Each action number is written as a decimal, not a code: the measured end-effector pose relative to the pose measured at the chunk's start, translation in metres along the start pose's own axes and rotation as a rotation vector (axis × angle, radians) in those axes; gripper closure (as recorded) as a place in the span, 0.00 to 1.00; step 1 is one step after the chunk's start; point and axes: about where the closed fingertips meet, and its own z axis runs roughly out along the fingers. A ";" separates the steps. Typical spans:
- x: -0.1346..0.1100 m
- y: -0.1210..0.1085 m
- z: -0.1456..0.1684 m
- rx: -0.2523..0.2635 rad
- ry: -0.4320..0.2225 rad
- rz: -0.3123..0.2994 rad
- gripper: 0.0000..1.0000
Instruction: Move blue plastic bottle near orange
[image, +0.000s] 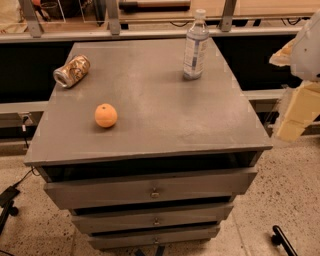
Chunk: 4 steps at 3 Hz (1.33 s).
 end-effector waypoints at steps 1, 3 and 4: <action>0.000 0.000 0.000 0.000 0.000 0.000 0.00; 0.001 -0.059 -0.007 0.182 -0.190 0.118 0.00; -0.020 -0.113 -0.020 0.327 -0.315 0.180 0.00</action>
Offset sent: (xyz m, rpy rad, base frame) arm 0.0759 -0.0306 0.0449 0.1857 -0.2956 -0.1637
